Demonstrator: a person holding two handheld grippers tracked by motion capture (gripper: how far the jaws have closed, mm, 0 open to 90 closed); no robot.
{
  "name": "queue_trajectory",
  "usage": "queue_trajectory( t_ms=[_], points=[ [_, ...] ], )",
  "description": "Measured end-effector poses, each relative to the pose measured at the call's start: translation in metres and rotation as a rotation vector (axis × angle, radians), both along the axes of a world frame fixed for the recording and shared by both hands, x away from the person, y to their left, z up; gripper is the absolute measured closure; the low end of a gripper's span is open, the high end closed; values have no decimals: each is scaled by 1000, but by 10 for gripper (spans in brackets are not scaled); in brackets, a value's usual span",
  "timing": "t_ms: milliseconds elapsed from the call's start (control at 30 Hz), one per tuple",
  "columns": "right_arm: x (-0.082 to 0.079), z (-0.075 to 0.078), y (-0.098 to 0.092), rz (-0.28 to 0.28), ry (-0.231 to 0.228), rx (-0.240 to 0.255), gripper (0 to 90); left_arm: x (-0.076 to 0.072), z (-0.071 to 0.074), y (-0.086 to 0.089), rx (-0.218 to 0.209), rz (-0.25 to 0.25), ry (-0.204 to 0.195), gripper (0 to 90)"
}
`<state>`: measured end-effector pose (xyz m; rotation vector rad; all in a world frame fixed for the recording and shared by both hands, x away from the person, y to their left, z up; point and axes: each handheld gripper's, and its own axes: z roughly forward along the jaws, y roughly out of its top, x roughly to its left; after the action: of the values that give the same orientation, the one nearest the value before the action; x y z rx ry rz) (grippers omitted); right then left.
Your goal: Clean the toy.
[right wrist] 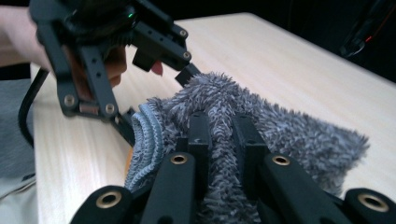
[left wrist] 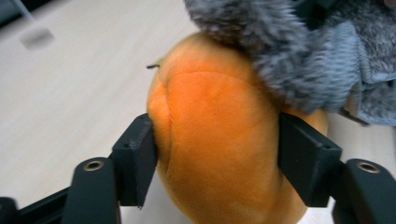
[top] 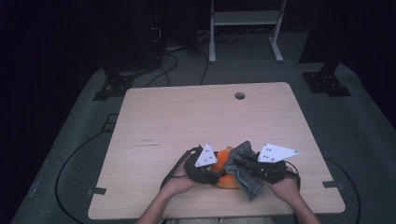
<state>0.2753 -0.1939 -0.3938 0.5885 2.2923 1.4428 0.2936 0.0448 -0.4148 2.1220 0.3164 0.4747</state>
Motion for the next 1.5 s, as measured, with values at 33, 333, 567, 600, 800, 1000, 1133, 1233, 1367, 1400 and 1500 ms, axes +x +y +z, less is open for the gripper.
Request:
queue_trajectory(
  t_ms=[33,333,567,600,800,1000,1133,1233,1367,1400,1500],
  points=[
    [-2,3,1,4,-4,8,793,-2,1,-1,16,-3,-38,345],
    [3,-10,12,35,32,1,793,13,-7,1,4,11,173,95],
    [13,-16,-7,-12,66,23,793,13,-14,9,34,9,156,265],
    [15,-17,-11,-28,80,29,793,14,-14,10,28,7,164,265],
    [12,-19,-13,-40,77,31,793,18,-6,8,-43,9,219,86],
    [5,-16,2,5,37,-1,793,14,-7,12,-23,-5,163,211],
    [12,-21,-7,-15,74,27,793,14,-8,14,-11,-2,165,251],
    [16,-24,-15,-40,94,36,793,15,-9,19,-1,-8,178,260],
    [22,-31,-27,-78,136,46,793,18,-10,24,-2,-8,202,264],
    [24,-33,-29,-86,148,49,793,18,-10,25,-1,-9,204,264],
    [28,-38,-35,-109,175,40,793,18,-10,26,4,-14,205,264]
  ],
)
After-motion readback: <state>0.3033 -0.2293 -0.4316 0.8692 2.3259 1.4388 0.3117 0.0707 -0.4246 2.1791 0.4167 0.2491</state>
